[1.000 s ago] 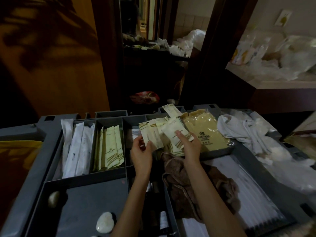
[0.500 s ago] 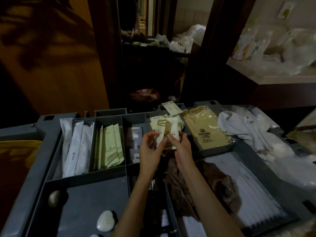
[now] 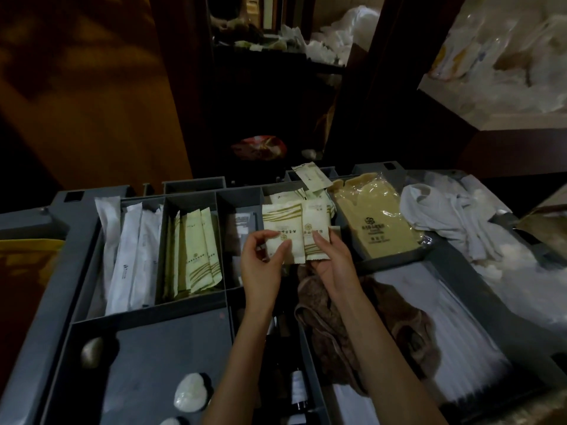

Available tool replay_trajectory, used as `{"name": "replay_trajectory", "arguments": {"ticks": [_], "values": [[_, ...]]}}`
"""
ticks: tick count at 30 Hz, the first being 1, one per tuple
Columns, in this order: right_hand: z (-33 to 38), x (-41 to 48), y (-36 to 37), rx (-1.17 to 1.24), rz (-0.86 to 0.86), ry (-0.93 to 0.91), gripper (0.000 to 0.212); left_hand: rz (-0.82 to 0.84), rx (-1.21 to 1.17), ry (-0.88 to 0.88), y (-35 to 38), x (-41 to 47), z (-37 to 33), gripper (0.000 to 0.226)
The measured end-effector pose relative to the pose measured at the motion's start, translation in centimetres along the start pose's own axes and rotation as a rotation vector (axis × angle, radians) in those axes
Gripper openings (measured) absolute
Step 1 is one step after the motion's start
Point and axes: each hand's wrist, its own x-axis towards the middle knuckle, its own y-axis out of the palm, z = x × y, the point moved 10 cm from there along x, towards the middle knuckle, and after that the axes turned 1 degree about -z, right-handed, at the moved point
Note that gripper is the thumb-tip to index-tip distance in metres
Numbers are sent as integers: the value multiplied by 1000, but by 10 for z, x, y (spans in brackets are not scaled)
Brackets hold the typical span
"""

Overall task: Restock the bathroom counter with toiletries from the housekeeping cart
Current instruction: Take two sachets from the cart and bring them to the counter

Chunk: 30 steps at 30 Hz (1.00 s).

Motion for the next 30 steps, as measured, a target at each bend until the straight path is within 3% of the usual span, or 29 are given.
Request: {"name": "replay_trajectory", "arguments": {"ticks": [8,14,21,25,30], "values": [[1,1,-2,68,12,30,42,-59,-47,-78,-5,-4,5,48],[10,-9,-3,26,-19,21,34,54,-79,-30,9,-6,-11,24],[69,-56,-39,80,-75,-120,37,373,-157,-18,72,-48,-47,25],[113,-115,-94,84,-200,-233,36,634,-168,-32,131,-103,-68,26],[150,-218,-179,21,-426,-352,22,1005,-172,-173,193,-200,-71,34]]}}
